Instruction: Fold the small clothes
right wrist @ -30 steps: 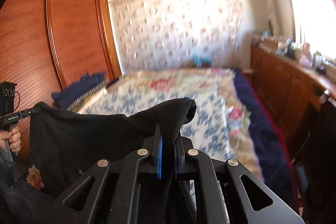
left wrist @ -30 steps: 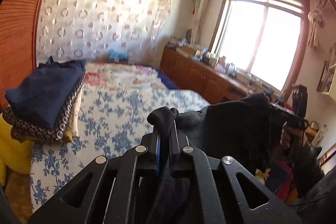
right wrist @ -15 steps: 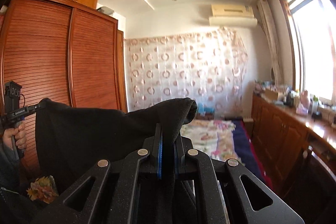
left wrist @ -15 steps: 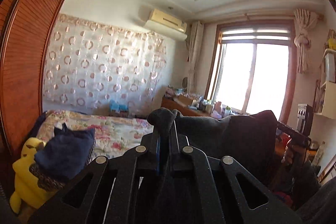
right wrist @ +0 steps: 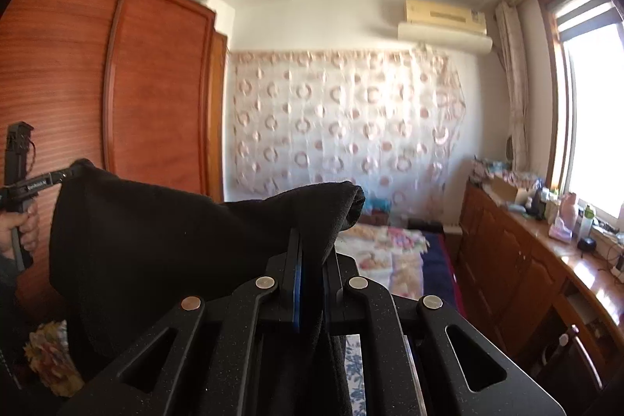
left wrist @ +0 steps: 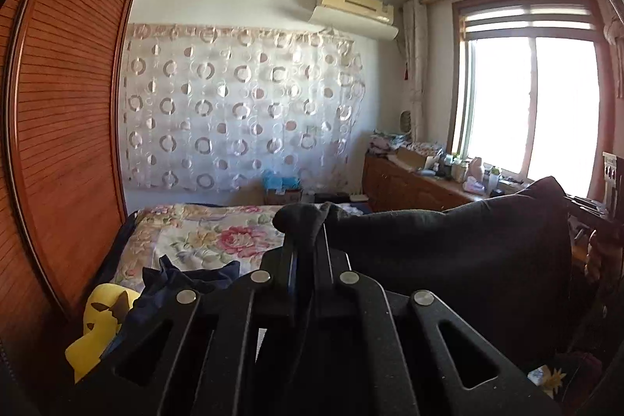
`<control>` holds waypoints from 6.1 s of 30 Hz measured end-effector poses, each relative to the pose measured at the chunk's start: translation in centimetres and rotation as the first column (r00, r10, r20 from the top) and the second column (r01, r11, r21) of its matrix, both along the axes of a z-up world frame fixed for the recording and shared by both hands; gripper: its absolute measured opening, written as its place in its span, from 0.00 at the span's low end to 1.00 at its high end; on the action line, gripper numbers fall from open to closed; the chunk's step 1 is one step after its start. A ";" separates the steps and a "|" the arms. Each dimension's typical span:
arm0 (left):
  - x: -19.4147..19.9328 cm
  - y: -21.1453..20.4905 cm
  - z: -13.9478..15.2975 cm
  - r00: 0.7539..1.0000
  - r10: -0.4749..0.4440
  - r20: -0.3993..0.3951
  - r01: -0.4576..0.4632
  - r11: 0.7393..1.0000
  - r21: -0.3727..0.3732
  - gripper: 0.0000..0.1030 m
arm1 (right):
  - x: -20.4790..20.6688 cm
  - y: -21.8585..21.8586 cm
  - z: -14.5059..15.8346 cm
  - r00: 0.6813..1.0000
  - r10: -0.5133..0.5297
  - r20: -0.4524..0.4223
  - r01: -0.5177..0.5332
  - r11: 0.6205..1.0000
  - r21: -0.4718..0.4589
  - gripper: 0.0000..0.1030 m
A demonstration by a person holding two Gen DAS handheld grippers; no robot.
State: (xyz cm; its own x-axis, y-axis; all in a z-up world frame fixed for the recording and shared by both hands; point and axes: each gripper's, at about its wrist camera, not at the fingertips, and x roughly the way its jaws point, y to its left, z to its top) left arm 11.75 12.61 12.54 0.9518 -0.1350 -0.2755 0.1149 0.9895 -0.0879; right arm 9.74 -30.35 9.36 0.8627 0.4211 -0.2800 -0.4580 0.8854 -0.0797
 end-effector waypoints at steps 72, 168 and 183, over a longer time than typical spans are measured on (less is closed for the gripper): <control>0.3 -3.1 -23.6 0.814 0.001 -0.581 0.075 0.991 0.107 0.83 | 12.5 1.9 -14.1 0.872 -0.183 -0.454 0.092 0.972 -0.216 0.45; -11.0 -0.9 -21.0 0.876 0.035 -0.481 -0.067 0.996 -0.050 0.83 | 0.7 -1.1 -12.4 0.916 -0.016 -0.401 0.008 1.000 -0.022 0.45; -10.7 -0.4 -22.2 0.849 0.080 -0.522 -0.106 0.994 -0.020 0.83 | 4.4 5.1 -17.3 0.915 -0.061 -0.400 -0.017 0.982 -0.188 0.48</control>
State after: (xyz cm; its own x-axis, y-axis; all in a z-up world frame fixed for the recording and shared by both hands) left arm 1.01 12.18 -9.70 0.6799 -0.0777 -0.7292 -0.0531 0.9865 -0.1546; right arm 14.12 -25.27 -7.90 0.6689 0.3110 -0.6752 -0.4659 0.8832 -0.0548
